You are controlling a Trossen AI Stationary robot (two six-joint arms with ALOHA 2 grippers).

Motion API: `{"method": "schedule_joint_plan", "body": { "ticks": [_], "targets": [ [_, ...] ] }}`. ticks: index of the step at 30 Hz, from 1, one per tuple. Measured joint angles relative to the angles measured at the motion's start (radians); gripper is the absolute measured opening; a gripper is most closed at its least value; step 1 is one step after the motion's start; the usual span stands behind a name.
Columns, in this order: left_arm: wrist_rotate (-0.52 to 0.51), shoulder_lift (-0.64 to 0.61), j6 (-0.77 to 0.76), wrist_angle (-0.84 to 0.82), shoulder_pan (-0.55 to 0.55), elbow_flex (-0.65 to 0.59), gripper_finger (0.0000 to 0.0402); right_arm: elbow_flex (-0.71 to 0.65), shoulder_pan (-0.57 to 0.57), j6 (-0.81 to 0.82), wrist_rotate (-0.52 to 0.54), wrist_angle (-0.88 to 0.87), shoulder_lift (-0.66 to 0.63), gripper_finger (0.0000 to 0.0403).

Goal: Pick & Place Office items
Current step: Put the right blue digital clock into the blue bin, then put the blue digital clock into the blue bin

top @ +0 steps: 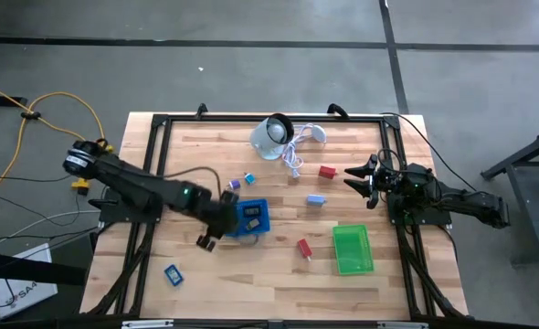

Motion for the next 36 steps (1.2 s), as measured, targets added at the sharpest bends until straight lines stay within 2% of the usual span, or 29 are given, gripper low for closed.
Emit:
{"method": "schedule_joint_plan", "body": {
  "ticks": [5,9,15,23,36],
  "targets": [
    [0.01,0.029,0.034,0.029,0.117,0.0,0.0136,0.0,0.0,0.0,0.0,0.0,0.0,0.0179],
    [0.044,0.08,0.033,0.059,0.156,0.001,0.0136,0.0,0.0,0.0,0.0,0.0,0.0,0.0179],
    [0.067,0.115,0.003,0.089,0.163,0.0,0.014,0.0,0.0,0.0,0.0,0.0,0.0,0.0179],
    [0.045,0.114,-0.038,0.087,0.163,0.0,0.0185,0.0,0.0,0.0,0.0,0.0,0.0,0.0179],
    [0.045,0.114,-0.04,0.087,0.159,0.0,0.019,0.0,0.0,0.0,0.0,0.0,0.0,0.0179]
  ]
}}
